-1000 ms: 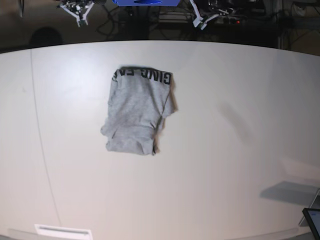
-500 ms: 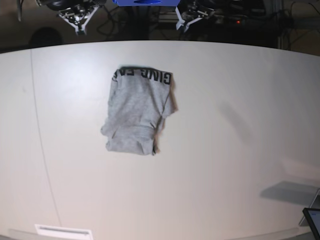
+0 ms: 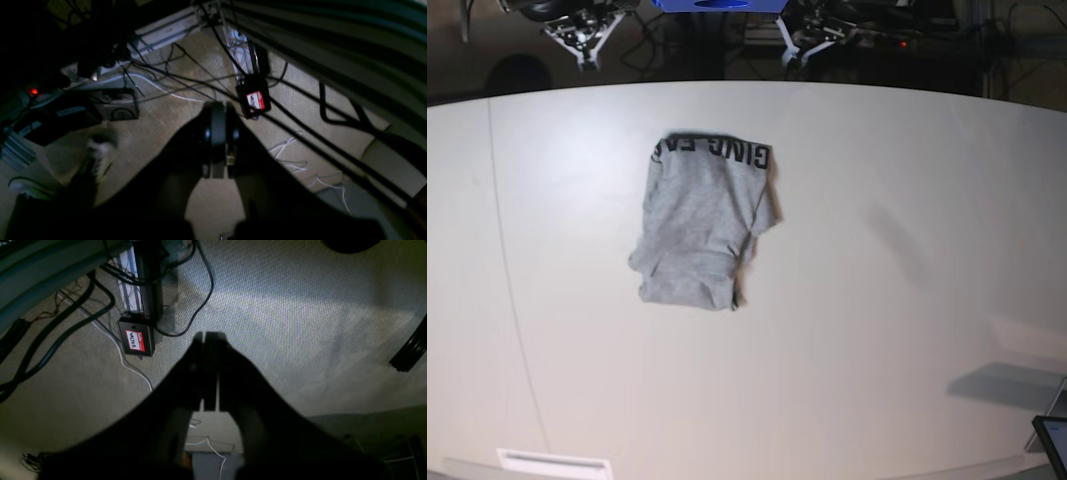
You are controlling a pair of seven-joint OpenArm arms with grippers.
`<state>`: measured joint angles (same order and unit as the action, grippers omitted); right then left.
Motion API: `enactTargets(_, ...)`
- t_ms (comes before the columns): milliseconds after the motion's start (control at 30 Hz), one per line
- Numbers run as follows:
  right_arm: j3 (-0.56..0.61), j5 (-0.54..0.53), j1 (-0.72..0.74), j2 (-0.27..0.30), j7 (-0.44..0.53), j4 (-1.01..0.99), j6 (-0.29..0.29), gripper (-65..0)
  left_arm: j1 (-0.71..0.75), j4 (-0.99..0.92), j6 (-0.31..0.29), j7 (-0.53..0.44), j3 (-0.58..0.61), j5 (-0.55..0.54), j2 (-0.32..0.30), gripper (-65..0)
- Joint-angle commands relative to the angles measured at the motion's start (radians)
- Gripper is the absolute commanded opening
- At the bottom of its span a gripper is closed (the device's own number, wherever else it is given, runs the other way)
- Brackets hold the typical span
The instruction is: Fold the T-shirt properly
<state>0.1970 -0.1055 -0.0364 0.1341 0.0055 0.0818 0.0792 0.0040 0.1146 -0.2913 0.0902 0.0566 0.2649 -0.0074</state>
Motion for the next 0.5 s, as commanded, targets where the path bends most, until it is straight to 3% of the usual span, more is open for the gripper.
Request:
enactTargets(0, 0.003, -0.001, 0.000, 0.009, 0.001, 0.000, 0.001, -65.0, 0.003, 0.000, -0.006, 0.003, -0.002, -0.002, 0.005, -65.0)
enactTargets(467, 0.003, -0.001, 0.023, 0.009, 0.003, 0.005, 0.000, -65.0, 0.000, 0.003, -0.006, 0.003, -0.004, -0.003, 0.054, -65.0)
